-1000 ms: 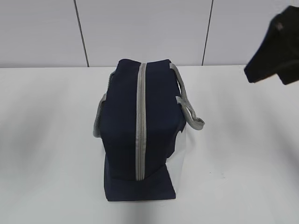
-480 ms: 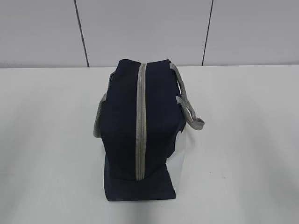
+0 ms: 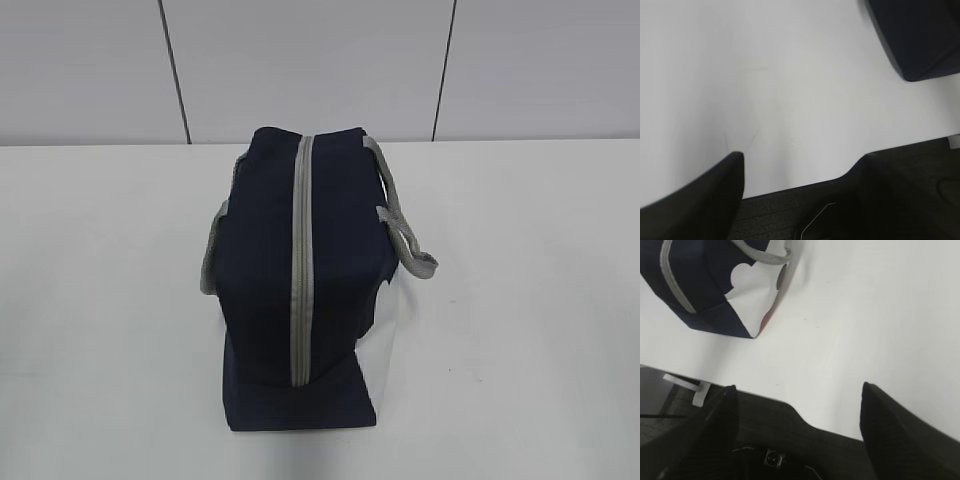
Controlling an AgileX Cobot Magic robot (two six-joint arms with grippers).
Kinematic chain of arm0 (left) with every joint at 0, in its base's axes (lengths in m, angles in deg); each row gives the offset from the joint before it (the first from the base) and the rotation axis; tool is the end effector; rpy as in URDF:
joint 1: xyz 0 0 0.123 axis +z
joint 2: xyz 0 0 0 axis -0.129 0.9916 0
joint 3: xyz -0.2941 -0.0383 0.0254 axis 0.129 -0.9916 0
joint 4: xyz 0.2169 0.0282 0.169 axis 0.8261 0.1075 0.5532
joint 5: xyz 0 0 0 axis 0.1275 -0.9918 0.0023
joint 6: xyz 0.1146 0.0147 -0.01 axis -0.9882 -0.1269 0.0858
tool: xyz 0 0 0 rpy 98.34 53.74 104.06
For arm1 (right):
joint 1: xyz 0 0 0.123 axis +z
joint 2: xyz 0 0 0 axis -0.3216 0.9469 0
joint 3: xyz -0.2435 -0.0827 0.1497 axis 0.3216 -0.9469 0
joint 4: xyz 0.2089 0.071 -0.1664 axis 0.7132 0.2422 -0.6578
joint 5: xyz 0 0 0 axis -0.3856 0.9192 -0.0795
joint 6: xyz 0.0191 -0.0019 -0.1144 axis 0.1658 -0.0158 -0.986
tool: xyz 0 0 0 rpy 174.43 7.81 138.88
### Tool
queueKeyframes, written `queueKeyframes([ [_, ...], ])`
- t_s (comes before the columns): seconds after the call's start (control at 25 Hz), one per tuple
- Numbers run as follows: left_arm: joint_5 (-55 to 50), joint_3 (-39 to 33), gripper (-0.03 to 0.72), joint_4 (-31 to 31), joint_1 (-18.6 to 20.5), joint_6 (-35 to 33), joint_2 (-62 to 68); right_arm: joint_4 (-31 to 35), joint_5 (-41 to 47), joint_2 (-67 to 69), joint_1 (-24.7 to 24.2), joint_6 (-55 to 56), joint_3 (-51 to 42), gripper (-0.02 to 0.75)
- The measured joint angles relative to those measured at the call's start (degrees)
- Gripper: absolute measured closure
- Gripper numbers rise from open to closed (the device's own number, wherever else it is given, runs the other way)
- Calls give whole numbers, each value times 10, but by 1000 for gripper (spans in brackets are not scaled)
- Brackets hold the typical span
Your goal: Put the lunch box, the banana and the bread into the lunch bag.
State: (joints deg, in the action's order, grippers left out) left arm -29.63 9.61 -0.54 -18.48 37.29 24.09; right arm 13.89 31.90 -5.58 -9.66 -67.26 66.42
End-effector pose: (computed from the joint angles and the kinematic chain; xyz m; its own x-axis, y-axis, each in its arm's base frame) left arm 0.0681 -0.0147 0.2886 -0.7458 0.1201 -0.6552 0.1804 0.9833 -0.0250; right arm 0.0395 0.0216 0.3296 -0.6451 -0.1212 -0.7544 -0.2646 0.9617 0.0718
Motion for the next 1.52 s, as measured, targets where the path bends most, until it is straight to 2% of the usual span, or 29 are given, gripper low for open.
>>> queueKeyframes([
  [0.12, 2, -24, 202, 27, 0, 22, -18, -62, 3, -33, 0, 34, -1, 179],
  [0.28, 30, -44, 202, 32, 0, 28, -24, -151, 5, -64, 0, 91, -20, 179],
  [0.4, 50, -54, 202, 37, 0, 28, -24, -182, 4, -71, 0, 107, -53, 179],
  [0.72, 52, -56, 202, 40, 0, 28, -24, -158, -61, -71, 0, 108, -135, 179],
  [1.08, 52, -56, 202, 40, 0, 28, -24, -117, -66, -78, 0, 46, -140, 179],
  [1.52, 52, -56, 202, 40, 0, 28, -24, -114, -67, -78, 0, 41, -140, 179],
])
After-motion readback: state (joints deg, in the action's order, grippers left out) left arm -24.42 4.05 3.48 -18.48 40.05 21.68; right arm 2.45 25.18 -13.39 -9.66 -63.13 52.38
